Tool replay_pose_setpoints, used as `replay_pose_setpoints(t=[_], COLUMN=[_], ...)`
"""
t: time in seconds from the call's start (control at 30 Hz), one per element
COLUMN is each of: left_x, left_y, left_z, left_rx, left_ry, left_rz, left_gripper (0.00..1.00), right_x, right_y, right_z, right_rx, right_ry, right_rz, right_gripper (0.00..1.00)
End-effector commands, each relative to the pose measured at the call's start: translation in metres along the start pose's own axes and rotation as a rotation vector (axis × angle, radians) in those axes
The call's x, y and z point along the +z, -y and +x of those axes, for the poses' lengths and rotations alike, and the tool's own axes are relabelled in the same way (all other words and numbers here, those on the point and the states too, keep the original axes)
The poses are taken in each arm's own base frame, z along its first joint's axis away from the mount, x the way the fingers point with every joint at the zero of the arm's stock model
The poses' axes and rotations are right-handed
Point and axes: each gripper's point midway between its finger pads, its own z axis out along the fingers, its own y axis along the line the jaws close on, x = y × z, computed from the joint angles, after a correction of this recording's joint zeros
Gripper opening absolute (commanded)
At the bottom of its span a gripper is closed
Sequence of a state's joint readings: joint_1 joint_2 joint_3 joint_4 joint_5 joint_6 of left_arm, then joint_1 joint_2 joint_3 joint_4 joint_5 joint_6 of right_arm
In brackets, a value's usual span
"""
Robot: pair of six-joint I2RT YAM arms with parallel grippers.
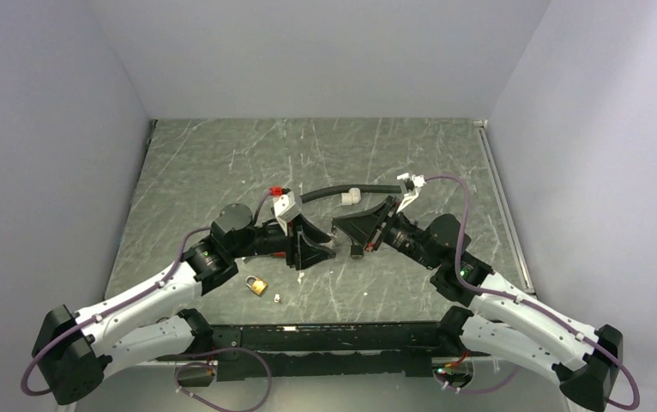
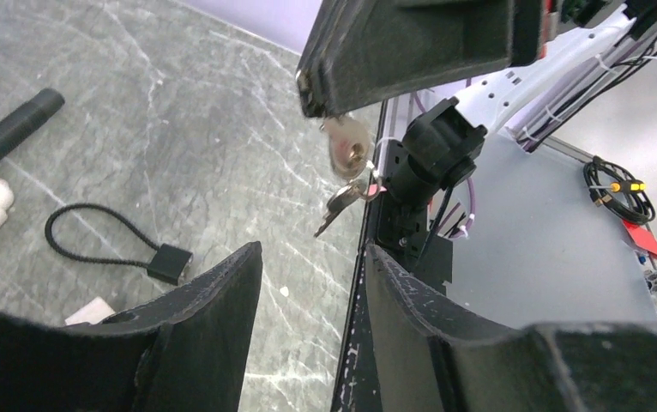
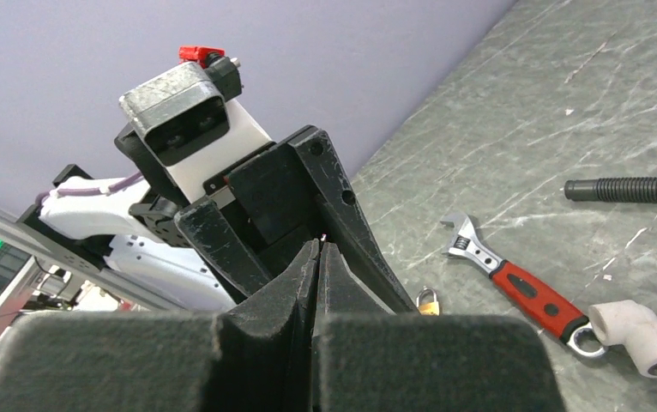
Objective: Unlock with the key
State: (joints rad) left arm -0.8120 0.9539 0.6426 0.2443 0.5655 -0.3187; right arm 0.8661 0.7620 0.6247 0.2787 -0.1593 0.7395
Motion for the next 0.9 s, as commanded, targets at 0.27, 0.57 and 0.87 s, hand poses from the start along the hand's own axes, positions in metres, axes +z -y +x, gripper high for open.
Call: replay_pose_setpoints(t=[0.27, 0.57, 0.87], left_x=[0.005, 0.005, 0.002], left_y=[0.015, 0.013, 0.013], left_z=[-0.029, -0.026, -0.022], left_rx=[0.096, 0.089, 0.071], left_ry=[0.094, 0.101, 0.107], left_rz=[0.094, 0.085, 0.077], left_gripper=[0.49, 0.28, 0.00], right_x=[0.008, 0.009, 0.008], right_y=[-0.021, -0.017, -0.011], right_z=[-0.014, -0.012, -0.010], right_rx=[0.031, 0.045, 0.049], right_ry=[0.014, 0.012, 0.014], right_rz=[-0.062, -0.047, -0.026], right_gripper=[0.00, 0.00, 0.00])
